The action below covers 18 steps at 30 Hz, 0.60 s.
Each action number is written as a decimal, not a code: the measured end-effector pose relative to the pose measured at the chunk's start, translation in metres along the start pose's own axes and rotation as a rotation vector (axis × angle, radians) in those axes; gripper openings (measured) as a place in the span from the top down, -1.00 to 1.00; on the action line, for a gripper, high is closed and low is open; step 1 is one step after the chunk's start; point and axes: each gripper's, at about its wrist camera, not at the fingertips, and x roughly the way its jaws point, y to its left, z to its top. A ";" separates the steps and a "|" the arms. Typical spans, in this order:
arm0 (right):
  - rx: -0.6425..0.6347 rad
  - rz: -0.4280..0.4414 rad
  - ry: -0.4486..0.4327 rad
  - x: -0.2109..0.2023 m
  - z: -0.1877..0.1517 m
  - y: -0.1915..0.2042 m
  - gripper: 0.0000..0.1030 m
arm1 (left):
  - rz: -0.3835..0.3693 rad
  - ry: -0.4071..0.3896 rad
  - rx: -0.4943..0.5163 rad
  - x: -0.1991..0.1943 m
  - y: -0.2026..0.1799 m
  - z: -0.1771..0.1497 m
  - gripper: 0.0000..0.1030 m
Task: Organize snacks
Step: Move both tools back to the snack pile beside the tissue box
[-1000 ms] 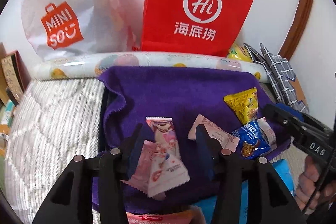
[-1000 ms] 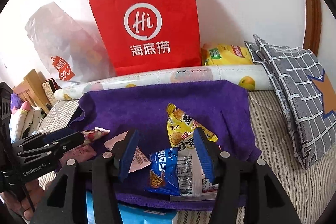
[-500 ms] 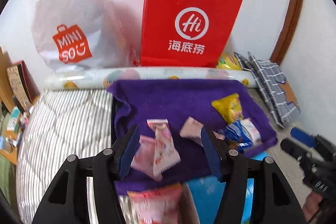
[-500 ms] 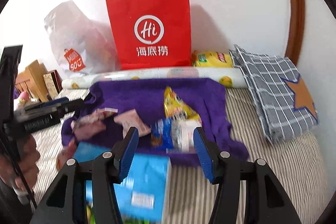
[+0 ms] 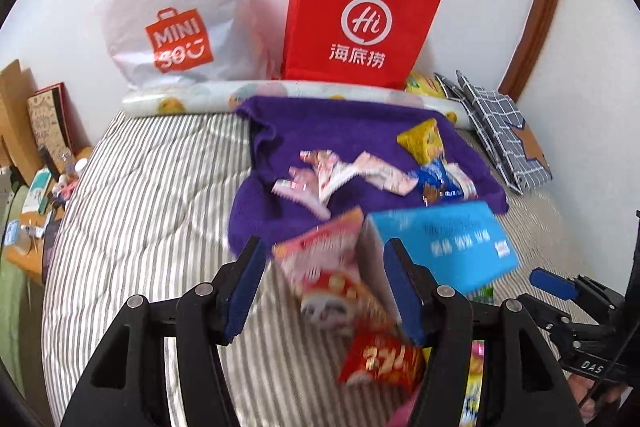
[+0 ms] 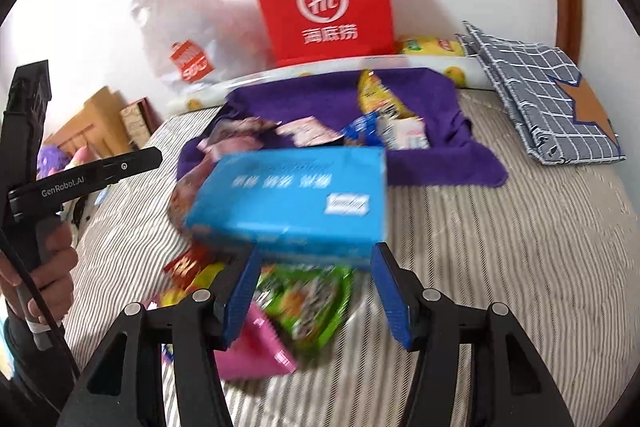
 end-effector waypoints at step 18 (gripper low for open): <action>-0.017 0.018 0.111 0.049 -0.020 0.011 -0.29 | 0.010 0.079 -0.021 -0.013 0.014 -0.045 -0.18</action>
